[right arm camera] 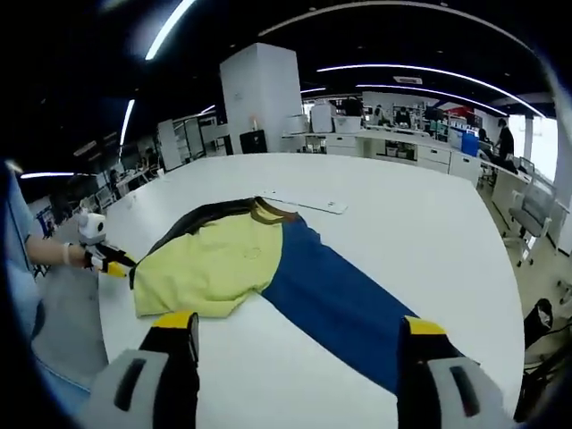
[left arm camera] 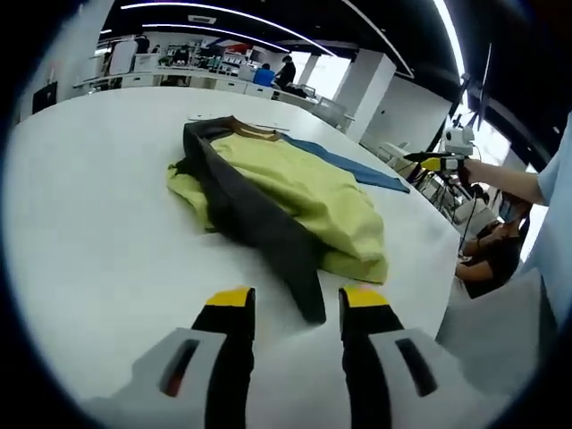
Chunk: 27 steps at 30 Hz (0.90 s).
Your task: Fold the garment on the visible template until the final outline fits inside the template.
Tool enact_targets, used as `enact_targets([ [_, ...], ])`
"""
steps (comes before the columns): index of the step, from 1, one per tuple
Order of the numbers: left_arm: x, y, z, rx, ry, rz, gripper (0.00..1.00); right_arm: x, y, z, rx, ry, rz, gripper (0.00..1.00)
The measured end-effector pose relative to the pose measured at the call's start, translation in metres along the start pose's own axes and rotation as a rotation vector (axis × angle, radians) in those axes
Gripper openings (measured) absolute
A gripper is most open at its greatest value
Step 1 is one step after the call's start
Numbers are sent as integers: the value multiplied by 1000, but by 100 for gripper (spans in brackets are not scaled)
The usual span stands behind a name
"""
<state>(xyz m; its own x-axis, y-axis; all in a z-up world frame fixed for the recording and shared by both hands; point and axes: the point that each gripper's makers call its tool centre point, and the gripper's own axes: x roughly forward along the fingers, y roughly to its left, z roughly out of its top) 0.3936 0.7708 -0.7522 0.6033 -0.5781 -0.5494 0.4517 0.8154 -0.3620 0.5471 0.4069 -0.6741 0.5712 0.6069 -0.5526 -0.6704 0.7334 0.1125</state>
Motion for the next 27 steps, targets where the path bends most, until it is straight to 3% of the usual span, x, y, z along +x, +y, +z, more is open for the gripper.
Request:
enact_targets([
  [7,6,2,1,-13,-7,12,17,-5,-2,0,1,1,-14,91],
  [11,3,5,3,-18,-19,23,1,-6,-2,0,9,-2,-19,90],
  [18,-7,9,15,-34,-48,27,0,-8,1,1,15,-7,-20,88],
  [27,-44,27,39,0,-83,48,0,-12,13,9,19,-38,-21,88],
])
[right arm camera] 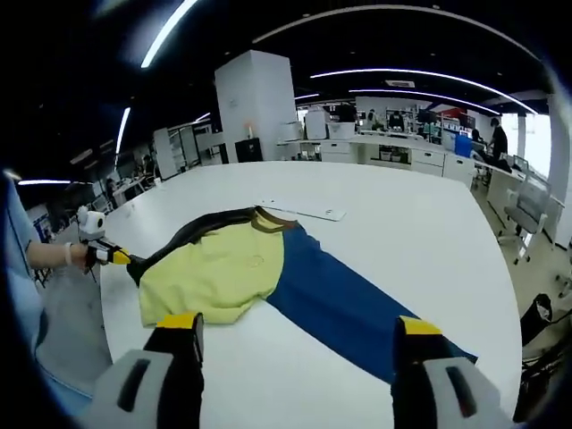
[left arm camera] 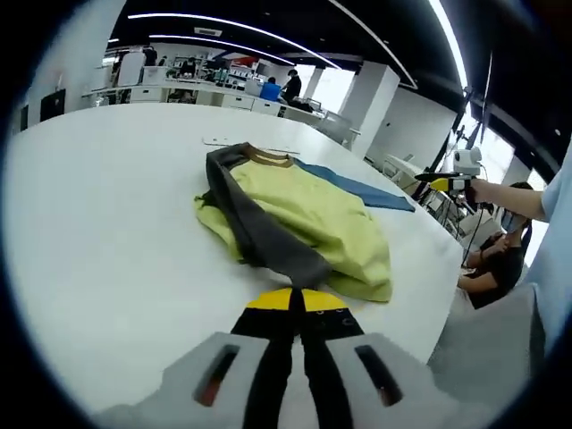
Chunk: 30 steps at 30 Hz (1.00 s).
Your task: Fold the garment on the visible template until the final outline fits inside the template.
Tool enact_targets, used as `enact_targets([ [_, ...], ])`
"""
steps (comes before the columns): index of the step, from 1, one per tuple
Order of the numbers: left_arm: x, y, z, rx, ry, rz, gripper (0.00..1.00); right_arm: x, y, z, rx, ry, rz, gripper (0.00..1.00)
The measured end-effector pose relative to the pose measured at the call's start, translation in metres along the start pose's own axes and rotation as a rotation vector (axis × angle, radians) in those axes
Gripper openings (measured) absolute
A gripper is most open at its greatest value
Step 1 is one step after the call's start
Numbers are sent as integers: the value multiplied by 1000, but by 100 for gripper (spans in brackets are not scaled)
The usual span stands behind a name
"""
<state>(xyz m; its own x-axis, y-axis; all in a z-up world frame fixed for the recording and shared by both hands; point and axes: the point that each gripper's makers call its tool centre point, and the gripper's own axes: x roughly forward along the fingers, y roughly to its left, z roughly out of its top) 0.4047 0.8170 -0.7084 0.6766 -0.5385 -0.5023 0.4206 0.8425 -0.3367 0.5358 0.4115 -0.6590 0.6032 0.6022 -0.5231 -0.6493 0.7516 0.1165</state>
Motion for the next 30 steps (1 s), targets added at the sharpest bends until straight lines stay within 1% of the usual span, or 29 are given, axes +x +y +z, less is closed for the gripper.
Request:
enact_targets([
  [3,-12,8,6,24,6,18,0,-2,8,5,-1,-14,8,88],
  [8,-33,26,12,42,26,42,0,-2,20,5,-2,-15,17,90],
  [10,-41,36,12,57,49,55,0,-3,27,5,-5,-15,18,91],
  [12,-45,42,13,64,58,55,0,-3,31,4,-4,-14,13,91],
  [14,-50,54,15,75,74,69,0,-3,35,3,10,-15,5,91],
  [17,-57,68,22,62,76,73,0,-2,43,3,21,-25,-1,91],
  [18,-58,73,23,61,80,75,0,-2,48,4,26,-28,-2,91],
  [19,-58,82,23,80,100,84,0,-1,55,5,29,-30,4,91],
  [20,-58,88,24,90,103,83,0,0,59,5,23,-29,2,92],
  [21,-58,96,26,81,109,81,0,2,62,5,8,-19,-2,92],
  [25,-57,120,35,84,125,91,0,8,67,4,9,-4,-11,92],
  [30,-52,145,49,68,115,94,0,12,70,1,16,12,-29,91],
])
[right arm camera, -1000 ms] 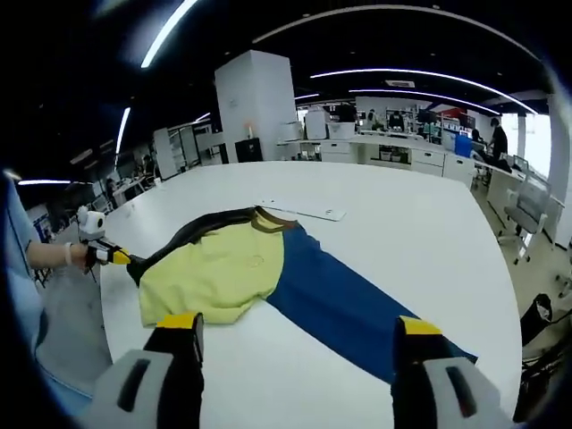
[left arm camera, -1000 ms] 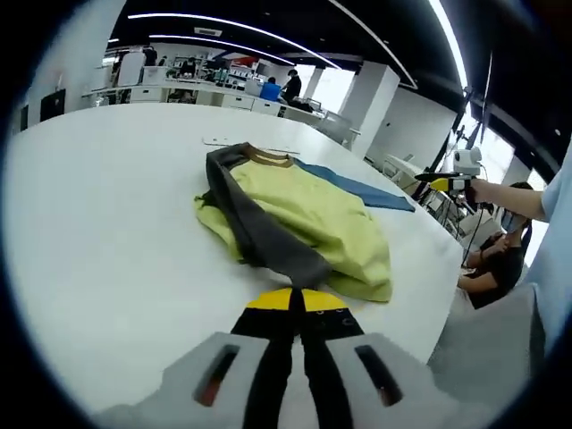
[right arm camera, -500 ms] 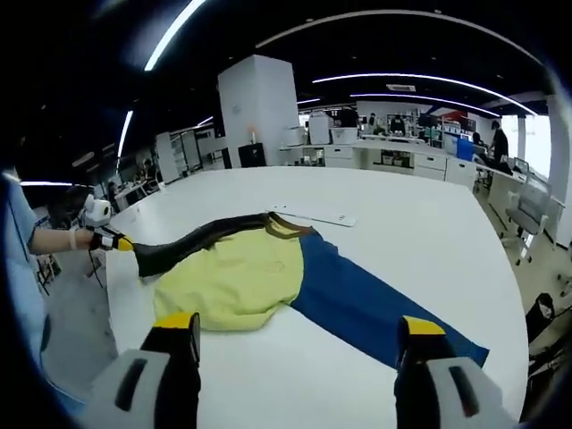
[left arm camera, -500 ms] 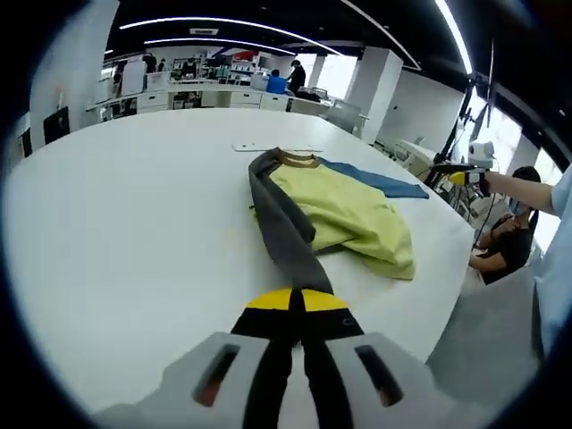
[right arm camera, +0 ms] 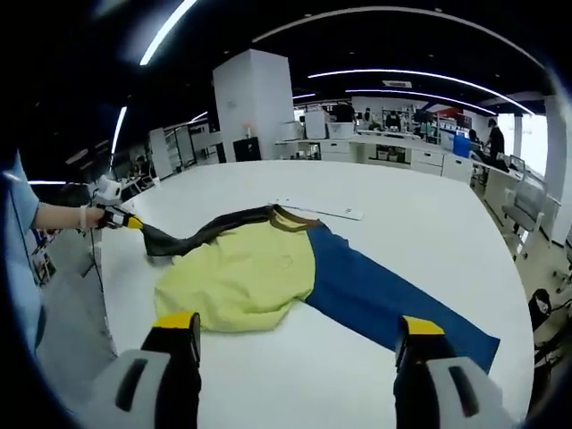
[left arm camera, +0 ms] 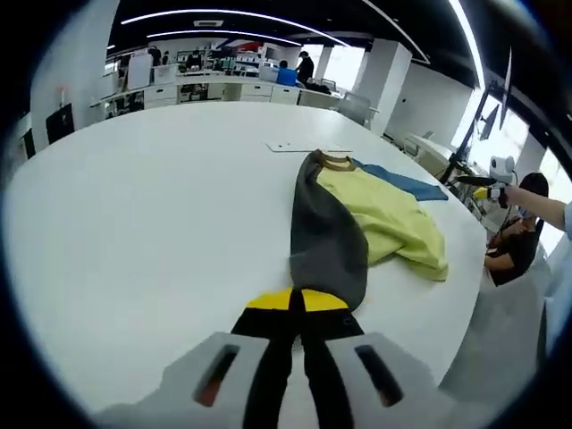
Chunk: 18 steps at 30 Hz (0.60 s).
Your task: Fold the garment on the visible template until the final outline fits inside the template.
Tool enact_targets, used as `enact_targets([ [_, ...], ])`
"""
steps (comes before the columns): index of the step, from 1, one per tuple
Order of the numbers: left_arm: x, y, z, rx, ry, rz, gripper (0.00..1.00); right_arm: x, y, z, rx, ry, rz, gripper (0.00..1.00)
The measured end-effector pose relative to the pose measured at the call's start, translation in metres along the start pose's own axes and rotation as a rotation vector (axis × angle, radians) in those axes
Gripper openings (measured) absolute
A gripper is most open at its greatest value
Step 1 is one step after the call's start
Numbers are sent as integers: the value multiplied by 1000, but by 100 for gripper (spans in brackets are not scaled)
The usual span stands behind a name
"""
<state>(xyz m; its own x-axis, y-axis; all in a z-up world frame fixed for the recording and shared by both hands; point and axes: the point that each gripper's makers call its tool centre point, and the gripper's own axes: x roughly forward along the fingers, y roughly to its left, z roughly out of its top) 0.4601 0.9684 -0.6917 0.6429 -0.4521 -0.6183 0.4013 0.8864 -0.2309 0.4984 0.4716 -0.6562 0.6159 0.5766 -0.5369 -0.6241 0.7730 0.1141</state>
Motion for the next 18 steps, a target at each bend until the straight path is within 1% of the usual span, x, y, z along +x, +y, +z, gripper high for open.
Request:
enact_targets([
  [6,9,38,4,-14,19,20,0,3,7,-1,16,8,-21,90],
  [7,9,48,5,-16,25,27,0,4,8,-1,16,10,-23,90],
  [8,10,51,5,-18,27,30,0,3,8,-2,16,18,-34,90],
  [9,11,61,5,-21,31,36,0,3,9,-3,15,24,-35,90],
  [11,13,75,4,-34,39,52,0,2,11,-3,21,23,-41,90],
  [14,18,100,-2,-61,59,73,0,1,10,-6,38,26,-64,90],
  [18,25,125,-1,-81,67,92,0,-1,11,-13,60,35,-85,89],
])
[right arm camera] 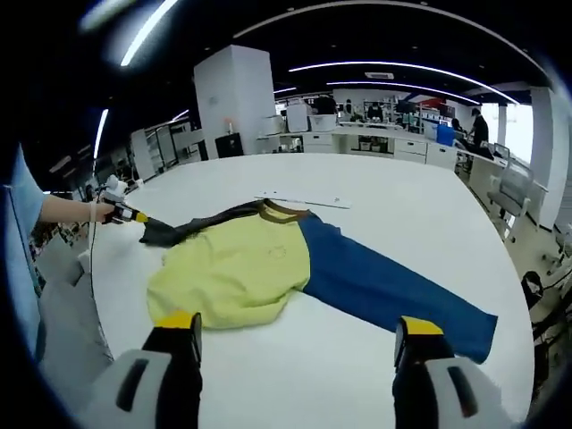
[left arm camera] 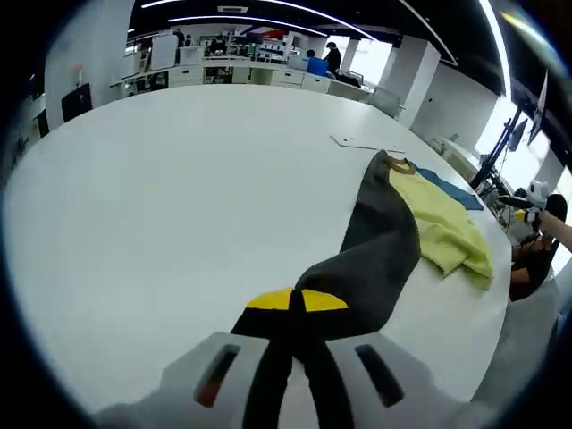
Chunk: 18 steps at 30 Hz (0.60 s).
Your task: Fold the garment on the visible template until the final outline fits inside the template.
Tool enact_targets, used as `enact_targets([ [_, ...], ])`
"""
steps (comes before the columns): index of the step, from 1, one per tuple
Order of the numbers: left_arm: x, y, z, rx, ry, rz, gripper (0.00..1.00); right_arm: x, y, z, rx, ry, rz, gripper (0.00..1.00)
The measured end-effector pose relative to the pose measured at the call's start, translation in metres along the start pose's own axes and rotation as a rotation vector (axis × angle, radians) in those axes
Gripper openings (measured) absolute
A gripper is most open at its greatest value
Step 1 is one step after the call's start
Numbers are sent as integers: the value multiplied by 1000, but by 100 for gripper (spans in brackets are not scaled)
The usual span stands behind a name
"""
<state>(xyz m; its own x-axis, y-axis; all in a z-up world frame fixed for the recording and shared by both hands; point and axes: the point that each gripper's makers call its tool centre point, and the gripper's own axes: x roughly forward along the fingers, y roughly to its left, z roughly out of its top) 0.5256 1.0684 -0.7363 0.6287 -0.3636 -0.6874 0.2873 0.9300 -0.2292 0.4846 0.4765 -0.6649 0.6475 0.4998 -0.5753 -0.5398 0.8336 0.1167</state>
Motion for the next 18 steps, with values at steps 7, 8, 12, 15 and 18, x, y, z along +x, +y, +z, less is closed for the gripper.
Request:
enact_targets([
  [7,11,27,10,23,29,24,0,-3,0,-7,19,19,-29,88],
  [8,12,31,11,27,34,26,0,-4,0,-7,19,18,-32,88],
  [12,19,51,15,39,62,40,0,-6,0,-5,27,11,-47,88],
  [15,23,66,14,41,90,55,0,-7,0,-3,38,8,-59,88],
  [18,24,78,13,23,109,69,0,-8,0,-1,45,3,-70,87],
])
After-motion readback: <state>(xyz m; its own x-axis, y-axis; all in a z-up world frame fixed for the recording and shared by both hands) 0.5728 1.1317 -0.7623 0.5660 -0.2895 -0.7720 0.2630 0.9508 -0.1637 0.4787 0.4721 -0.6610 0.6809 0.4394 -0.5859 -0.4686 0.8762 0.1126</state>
